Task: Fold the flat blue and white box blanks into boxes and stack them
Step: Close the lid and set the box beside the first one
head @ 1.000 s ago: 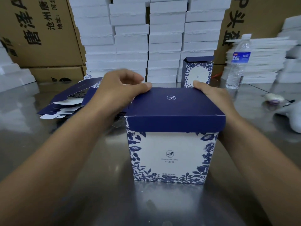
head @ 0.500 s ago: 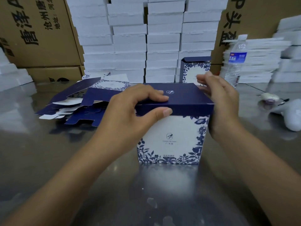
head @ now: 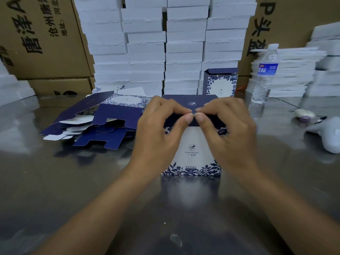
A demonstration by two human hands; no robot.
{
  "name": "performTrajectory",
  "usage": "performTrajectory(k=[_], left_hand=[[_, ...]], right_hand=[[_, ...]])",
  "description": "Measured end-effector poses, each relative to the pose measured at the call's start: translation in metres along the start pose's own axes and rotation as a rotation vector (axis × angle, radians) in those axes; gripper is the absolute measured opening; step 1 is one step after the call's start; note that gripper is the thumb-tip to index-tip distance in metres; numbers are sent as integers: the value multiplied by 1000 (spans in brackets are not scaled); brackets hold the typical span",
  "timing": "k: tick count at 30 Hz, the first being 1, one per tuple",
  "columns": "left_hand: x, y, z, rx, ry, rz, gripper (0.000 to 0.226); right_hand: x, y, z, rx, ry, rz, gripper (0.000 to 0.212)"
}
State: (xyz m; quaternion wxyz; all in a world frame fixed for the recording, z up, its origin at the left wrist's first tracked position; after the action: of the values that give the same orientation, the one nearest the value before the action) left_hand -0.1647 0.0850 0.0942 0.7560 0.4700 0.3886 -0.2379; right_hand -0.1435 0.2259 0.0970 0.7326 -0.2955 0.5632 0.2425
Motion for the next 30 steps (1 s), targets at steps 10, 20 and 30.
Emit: performTrajectory(k=[10, 20, 30], left_hand=[[-1, -1, 4, 37, 8, -15, 5], [-6, -16, 12, 131, -40, 40, 11], [-5, -30, 19, 111, 20, 119, 3]], right_hand=[[2, 3, -1, -22, 18, 13, 20], [2, 15, 5, -86, 37, -90, 14], [4, 29, 10, -110, 65, -163, 15]])
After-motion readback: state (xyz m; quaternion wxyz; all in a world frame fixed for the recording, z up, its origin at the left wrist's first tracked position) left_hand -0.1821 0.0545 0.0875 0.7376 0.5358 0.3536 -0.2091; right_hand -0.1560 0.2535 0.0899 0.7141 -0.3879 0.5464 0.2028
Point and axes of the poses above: each hand's wrist, its own x-axis away from the middle knuckle, its own z-axis out of the back of the hand, y = z × x, the point moved 10 cm from there along -x, towards the middle knuckle, and after that the axes turned 4 degrees about z, right-handed, at the moved point
